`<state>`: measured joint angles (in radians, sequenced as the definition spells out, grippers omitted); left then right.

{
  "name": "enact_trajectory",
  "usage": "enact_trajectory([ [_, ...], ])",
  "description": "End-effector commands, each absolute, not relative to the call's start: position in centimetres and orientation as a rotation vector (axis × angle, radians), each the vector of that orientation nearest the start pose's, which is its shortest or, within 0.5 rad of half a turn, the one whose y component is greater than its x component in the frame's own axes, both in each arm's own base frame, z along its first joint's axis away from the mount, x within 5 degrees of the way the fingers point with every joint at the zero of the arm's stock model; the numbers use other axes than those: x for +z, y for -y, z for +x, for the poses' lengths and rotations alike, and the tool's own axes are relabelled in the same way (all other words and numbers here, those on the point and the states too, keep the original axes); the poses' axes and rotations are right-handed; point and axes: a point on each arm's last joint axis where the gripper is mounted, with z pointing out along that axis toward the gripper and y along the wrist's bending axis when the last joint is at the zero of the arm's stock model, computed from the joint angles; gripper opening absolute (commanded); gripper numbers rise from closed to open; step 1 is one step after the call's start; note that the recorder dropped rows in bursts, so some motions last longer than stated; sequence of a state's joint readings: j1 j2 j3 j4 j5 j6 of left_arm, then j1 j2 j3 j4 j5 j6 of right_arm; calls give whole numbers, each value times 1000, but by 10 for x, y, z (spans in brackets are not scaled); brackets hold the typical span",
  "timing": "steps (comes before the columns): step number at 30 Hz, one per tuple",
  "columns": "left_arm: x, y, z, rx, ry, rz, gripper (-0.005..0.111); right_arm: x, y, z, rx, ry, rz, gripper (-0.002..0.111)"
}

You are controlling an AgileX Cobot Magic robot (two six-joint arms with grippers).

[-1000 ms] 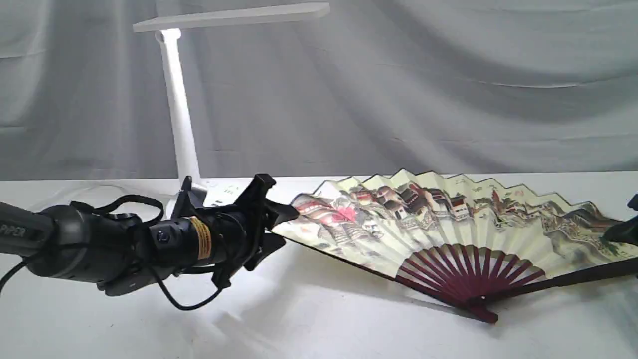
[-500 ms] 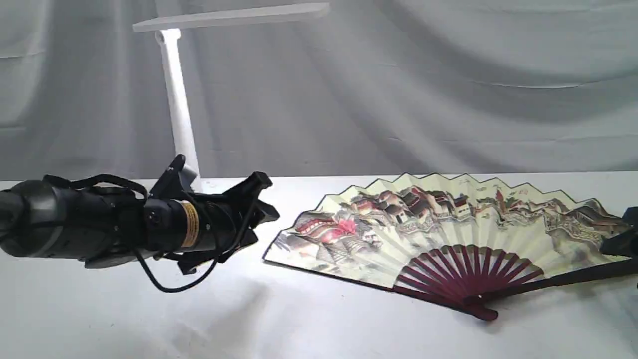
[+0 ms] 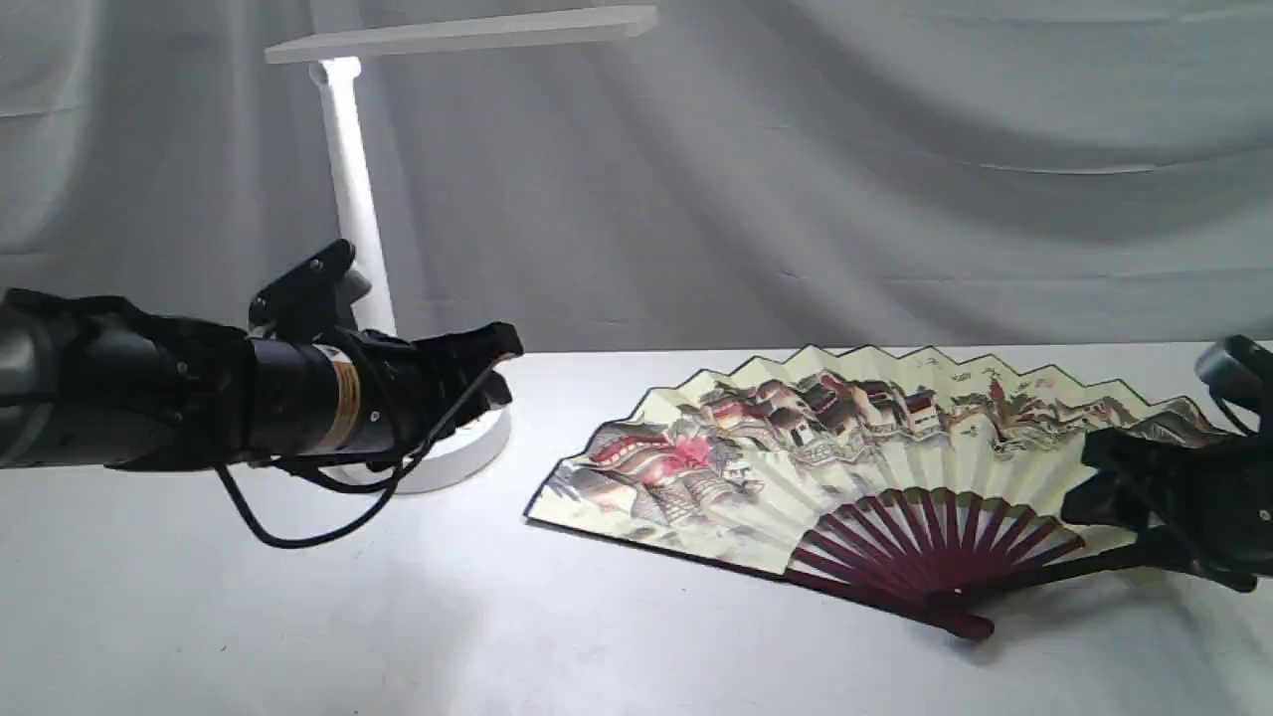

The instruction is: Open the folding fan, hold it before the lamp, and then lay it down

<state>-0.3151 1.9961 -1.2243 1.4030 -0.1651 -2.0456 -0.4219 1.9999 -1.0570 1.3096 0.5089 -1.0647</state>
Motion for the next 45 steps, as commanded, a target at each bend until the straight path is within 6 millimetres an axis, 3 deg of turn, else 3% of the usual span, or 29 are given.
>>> enact_trajectory([
  [1, 193, 141, 404, -636, -2233, -267, 46, 140, 99, 367, 487, -2400, 495, 55],
  [6, 221, 121, 403, -385, -2131, -284, 43, 168, 81, 366, 497, -2380, 450, 55],
  [12, 244, 90, 396, 93, -2061, -174, 42, 186, 83, 364, 321, -2365, 440, 51],
  [17, 246, 64, 383, 478, -2136, -213, 40, 185, 86, 363, 262, -2381, 412, 42],
  [20, 240, 61, 377, 587, -2246, -104, 23, 185, 79, 363, 254, -2398, 364, 32],
  [23, 231, 64, 371, 571, -2373, -31, 2, 184, 68, 365, 243, -2416, 291, 27],
  [27, 225, 71, 365, 495, -2489, 55, 0, 182, 55, 365, 244, -2463, 235, 23],
  [32, 228, 73, 362, 252, -2555, 55, 0, 175, 58, 357, 169, -2578, 235, 17],
  [38, 239, 51, 358, 68, -2611, 48, 0, 184, 65, 354, 84, -2714, 280, 15],
  [45, 233, 14, 347, -48, -2789, -31, 0, 225, 66, 363, 110, -2832, 229, 15],
])
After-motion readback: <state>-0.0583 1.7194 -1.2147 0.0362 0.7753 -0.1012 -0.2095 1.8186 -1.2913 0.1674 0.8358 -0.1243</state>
